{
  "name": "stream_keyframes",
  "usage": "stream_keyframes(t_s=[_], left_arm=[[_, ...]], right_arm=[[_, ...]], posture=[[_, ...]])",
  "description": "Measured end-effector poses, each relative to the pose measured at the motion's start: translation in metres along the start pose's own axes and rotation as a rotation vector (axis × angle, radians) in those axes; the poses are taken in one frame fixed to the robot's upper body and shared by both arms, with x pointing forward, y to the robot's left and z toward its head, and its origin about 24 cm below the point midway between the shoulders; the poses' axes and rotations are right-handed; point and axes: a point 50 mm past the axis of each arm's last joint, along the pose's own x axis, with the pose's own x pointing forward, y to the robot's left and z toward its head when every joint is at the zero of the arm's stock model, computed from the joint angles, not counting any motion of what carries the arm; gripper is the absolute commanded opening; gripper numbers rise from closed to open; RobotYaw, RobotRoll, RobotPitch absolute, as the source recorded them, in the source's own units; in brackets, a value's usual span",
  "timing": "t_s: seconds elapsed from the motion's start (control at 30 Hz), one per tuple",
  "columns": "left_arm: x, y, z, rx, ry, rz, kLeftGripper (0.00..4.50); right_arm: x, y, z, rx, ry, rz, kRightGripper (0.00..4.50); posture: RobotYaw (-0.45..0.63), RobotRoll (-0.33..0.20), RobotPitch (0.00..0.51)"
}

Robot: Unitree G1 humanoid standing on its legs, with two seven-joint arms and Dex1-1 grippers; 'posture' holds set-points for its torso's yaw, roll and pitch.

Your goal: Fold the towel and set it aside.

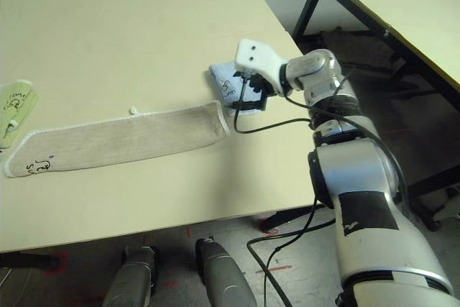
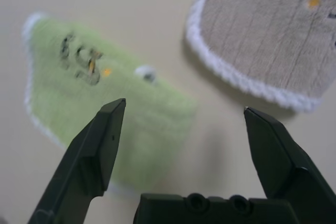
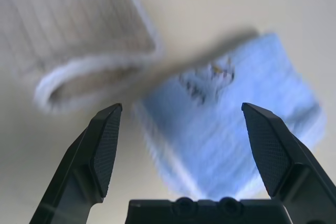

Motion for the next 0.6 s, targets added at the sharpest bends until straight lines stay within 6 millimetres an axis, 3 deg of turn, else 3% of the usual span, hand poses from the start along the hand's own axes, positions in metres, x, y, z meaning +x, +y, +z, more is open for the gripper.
stream_keyframes(t_s=[0.07,0.17,0.27,0.37,0.5,0.6], left_arm=[[-0.007,-0.014,-0.015,-0.091,-0.055,-0.01,4.48],[-0.016,-0.043,-0.044,-0.304,-0.128,-0.03,4.48],[-0.018,-0.057,-0.05,-0.408,-0.229,-0.003,4.48],[-0.018,-0.071,-0.052,-0.475,-0.307,0.035,4.48],[-0.004,-0.103,-0.056,-0.596,-0.342,0.039,4.48],[0.0,-0.109,-0.05,-0.614,-0.35,0.042,4.48]], right_arm=[[-0.011,0.018,-0.02,0.057,0.025,0.069,4.5],[-0.015,0.06,-0.052,0.249,0.048,0.174,4.5],[-0.003,0.081,-0.044,0.312,-0.012,0.192,4.5],[-0.001,0.089,-0.033,0.318,-0.071,0.128,4.5],[0.011,0.101,-0.035,0.371,-0.115,0.062,4.5],[0.013,0.1,-0.032,0.368,-0.131,0.024,4.5]], posture=[[-0.05,0.0,0.22],[-0.05,0.0,0.218],[-0.04,0.0,0.215],[-0.03,0.0,0.213],[-0.03,0.0,0.212],[-0.04,0.0,0.213]])
